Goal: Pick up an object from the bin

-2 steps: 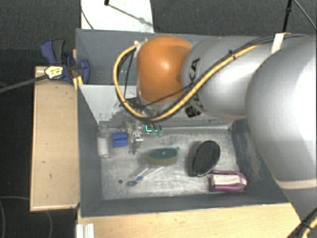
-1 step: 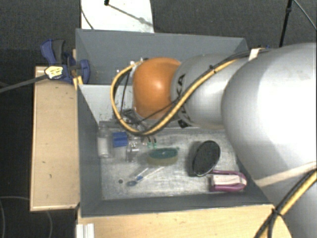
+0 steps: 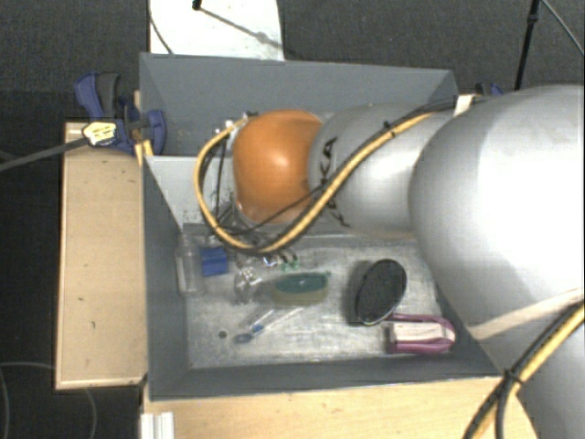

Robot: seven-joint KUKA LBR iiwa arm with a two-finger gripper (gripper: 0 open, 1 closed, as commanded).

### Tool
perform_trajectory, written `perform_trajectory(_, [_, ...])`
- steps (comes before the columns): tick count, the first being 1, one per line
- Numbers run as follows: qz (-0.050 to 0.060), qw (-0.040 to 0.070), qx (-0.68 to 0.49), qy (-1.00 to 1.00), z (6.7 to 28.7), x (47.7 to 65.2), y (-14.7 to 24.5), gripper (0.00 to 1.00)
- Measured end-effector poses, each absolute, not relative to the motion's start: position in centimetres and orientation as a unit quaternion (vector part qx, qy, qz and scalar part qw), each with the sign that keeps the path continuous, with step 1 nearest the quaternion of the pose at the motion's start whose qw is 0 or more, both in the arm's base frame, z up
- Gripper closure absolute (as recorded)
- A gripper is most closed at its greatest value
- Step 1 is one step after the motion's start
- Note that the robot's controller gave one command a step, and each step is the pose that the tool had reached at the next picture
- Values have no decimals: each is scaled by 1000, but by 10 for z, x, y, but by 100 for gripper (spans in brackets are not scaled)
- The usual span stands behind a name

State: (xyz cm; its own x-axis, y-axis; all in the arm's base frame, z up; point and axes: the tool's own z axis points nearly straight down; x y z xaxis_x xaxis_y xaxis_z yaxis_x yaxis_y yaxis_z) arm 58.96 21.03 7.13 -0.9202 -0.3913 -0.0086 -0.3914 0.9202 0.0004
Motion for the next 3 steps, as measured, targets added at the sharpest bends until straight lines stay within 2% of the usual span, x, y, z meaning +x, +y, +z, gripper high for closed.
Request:
perform_trajectory(1, [1, 5, -196, 981, 72, 591, 209, 100])
perform_trajectory(2, [0, 5, -292, 956, 198, 547, 173, 100])
perform_trajectory(3, [0, 6, -299, 954, 280, 544, 171, 100])
